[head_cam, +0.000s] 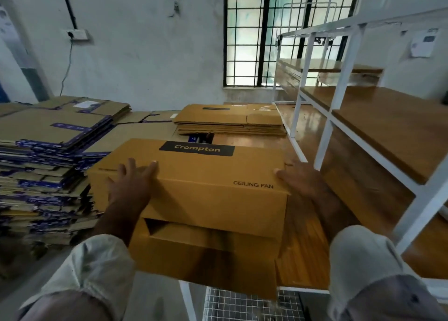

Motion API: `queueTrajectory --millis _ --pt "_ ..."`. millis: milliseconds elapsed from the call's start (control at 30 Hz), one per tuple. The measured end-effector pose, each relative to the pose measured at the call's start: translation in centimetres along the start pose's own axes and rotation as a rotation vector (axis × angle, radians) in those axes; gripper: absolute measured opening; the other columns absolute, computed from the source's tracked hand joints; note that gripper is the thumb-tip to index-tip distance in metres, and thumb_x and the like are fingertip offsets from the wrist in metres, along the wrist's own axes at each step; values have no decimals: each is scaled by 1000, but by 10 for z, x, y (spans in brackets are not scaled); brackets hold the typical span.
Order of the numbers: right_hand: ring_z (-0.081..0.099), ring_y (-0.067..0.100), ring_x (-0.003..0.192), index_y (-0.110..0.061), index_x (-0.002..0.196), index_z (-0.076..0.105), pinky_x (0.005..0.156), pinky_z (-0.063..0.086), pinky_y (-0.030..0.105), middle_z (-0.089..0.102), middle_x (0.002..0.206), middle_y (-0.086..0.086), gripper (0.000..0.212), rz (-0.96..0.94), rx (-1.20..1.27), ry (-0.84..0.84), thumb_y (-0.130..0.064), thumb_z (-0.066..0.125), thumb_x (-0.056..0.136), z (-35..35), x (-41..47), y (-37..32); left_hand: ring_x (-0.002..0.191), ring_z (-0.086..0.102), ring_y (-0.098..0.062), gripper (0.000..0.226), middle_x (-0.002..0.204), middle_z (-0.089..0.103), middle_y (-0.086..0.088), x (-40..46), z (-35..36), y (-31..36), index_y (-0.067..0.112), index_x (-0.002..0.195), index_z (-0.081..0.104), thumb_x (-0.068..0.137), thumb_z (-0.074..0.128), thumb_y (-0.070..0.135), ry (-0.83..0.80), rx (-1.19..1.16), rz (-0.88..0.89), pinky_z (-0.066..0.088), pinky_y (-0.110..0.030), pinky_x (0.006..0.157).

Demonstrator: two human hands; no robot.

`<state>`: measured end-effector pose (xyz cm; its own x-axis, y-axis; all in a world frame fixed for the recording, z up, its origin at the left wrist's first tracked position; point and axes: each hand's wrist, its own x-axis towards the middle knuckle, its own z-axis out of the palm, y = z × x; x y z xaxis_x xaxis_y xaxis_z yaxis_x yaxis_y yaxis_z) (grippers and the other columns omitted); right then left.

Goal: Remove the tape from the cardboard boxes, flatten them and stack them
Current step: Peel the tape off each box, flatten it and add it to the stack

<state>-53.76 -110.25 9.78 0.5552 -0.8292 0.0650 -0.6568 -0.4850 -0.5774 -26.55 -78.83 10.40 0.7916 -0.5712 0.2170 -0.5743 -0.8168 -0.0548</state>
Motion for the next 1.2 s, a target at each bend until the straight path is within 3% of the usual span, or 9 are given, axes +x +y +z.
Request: queueTrajectory --millis 100,233,400,500,633,733,933,1033,1200 --pt "57 20 116 -23 141 52 93 47 39 59 137 -1 57 -73 137 -77 -60 56 97 2 -9 6 141 25 -53 65 159 12 -25 5 5 10 36 158 21 101 53 34 4 -153 -5 42 -66 107" --pt "45 29 140 -20 159 30 112 40 45 42 156 7 88 -55 147 -47 -67 55 88 9 -16 4 138 22 -54 84 159 7 -22 -9 5 50 22 156 22 88 72 31 -75 -515 -22 37 -61 108" --pt "40 31 141 -18 151 45 106 34 41 43 152 10 90 -142 50 -66 -59 63 72 -10 -3 -12 152 -1 -50 93 166 -23 -16 -62 0 130 25 162 13 92 70 46 -158 -851 -59 28 -57 117" --pt "41 32 142 -23 154 40 106 38 41 40 158 9 85 -80 130 -67 -57 72 84 -19 15 -10 154 -9 -42 96 166 -28 -10 -78 -3 149 29 164 3 94 67 48 -183 -964 -123 23 -54 121" --pt "47 32 138 -21 156 36 106 46 48 44 155 6 87 47 245 -166 -57 74 86 -23 19 2 149 26 -42 103 170 -6 -8 -82 -6 154 32 162 13 83 74 56 -226 -1169 -186 44 -54 111" --pt "55 28 125 -14 140 56 99 50 47 58 135 3 62 74 428 -123 -45 74 89 -24 -4 11 131 47 -30 97 166 14 -2 -87 -17 159 26 158 29 80 80 52 -266 -1452 -237 61 -50 87" --pt "60 24 116 -53 120 49 100 50 58 59 128 -8 60 107 858 74 -77 74 70 0 -117 47 117 59 -25 74 150 49 -5 -82 -22 151 34 149 46 84 82 35 -332 -1582 -232 61 -51 84" --pt "59 24 117 -72 109 43 99 51 59 58 128 -14 60 104 923 175 -91 70 59 10 -158 52 101 66 -16 63 130 65 -6 -81 -19 159 33 146 51 90 77 26 -350 -1606 -175 57 -36 74" --pt "64 11 110 -58 121 41 86 58 34 61 127 -10 75 -6 920 280 -90 67 59 7 -187 40 94 61 -11 45 125 63 -4 -72 -19 178 29 147 51 103 60 26 -333 -1493 -92 51 -29 67"
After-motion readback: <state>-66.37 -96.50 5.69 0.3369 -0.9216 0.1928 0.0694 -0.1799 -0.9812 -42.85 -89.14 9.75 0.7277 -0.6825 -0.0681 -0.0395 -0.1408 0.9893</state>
